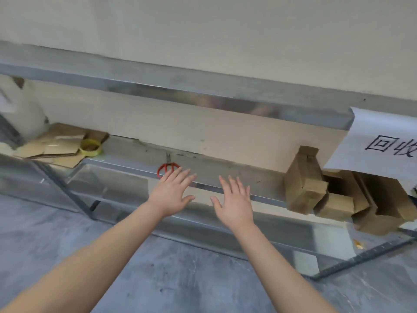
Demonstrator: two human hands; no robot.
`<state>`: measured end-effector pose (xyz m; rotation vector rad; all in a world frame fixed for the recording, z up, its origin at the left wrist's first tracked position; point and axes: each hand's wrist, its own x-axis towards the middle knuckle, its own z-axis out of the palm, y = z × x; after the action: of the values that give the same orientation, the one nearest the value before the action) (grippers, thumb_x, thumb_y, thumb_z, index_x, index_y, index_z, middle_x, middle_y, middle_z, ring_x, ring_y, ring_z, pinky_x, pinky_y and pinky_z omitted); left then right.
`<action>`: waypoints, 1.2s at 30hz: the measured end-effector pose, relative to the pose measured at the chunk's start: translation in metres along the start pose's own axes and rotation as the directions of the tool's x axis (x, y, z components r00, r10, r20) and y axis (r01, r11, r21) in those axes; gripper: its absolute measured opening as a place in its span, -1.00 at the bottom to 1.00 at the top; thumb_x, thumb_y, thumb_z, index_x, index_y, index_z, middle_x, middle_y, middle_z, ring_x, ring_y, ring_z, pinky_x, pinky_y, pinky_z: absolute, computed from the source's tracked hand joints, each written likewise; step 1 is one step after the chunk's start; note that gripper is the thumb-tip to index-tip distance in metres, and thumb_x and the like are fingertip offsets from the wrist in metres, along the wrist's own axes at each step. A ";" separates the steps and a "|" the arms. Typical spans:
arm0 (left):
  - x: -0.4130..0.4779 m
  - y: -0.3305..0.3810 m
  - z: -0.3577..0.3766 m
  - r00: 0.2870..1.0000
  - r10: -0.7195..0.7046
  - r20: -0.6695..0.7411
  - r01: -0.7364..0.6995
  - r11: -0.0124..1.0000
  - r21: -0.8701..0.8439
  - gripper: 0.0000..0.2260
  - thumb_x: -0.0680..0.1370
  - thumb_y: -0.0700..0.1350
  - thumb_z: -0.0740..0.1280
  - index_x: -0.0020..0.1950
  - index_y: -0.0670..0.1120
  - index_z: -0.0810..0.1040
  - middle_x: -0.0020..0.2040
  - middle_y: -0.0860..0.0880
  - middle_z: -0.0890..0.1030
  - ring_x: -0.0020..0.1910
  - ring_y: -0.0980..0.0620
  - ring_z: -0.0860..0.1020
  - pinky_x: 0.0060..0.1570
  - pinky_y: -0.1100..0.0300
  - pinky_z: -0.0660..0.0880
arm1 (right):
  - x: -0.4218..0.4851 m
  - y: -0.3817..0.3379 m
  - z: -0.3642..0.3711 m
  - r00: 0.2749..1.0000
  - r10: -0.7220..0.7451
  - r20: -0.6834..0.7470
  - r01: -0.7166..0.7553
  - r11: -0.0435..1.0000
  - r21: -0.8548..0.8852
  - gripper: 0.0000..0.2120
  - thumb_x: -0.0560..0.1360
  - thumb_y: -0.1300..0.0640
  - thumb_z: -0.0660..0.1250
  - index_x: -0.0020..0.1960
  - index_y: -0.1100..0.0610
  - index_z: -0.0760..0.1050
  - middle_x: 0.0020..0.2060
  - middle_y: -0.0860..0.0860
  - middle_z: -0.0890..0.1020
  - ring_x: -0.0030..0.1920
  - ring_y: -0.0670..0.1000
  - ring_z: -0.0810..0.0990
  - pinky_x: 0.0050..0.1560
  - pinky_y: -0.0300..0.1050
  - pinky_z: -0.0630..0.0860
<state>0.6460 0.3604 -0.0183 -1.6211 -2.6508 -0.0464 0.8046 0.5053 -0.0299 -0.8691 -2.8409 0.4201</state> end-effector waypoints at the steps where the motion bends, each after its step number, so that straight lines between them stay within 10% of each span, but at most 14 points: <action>1: -0.010 -0.028 -0.004 1.000 -0.019 -0.019 0.019 1.000 0.012 -0.39 0.58 0.26 0.11 0.57 0.08 0.05 0.58 0.04 0.08 0.56 0.00 0.01 0.51 0.05 -0.11 | 0.008 -0.027 0.009 1.000 -0.022 0.005 0.022 1.000 0.006 -0.37 0.59 -0.26 0.03 0.59 -0.08 -0.02 0.58 0.03 0.07 0.58 0.06 -0.09 0.53 0.13 -0.20; 18: -0.131 -0.455 -0.015 0.941 -0.338 -0.025 0.339 0.940 0.027 -0.39 0.58 0.28 0.08 0.57 0.13 0.00 0.57 0.02 0.14 0.54 -0.04 0.08 0.50 0.01 -0.01 | 0.162 -0.421 0.141 0.957 -0.282 0.069 0.273 0.955 0.118 -0.39 0.58 -0.23 0.06 0.57 -0.10 0.02 0.56 0.00 0.14 0.57 0.05 -0.05 0.54 0.15 -0.18; 36: -0.098 -0.708 0.068 0.840 -0.514 0.176 0.539 0.828 -0.152 -0.38 0.57 0.32 0.04 0.57 0.11 0.03 0.57 0.02 0.11 0.55 -0.02 0.05 0.51 0.00 0.04 | 0.329 -0.571 0.270 0.962 -0.142 0.231 0.099 0.977 0.188 -0.40 0.59 -0.12 0.17 0.56 -0.03 0.09 0.50 0.02 0.28 0.51 0.07 0.18 0.47 0.04 0.22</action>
<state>0.0588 -0.0461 -0.0958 -0.8856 -3.2003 -0.2318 0.1754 0.1778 -0.0957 -0.6464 -2.9952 0.7975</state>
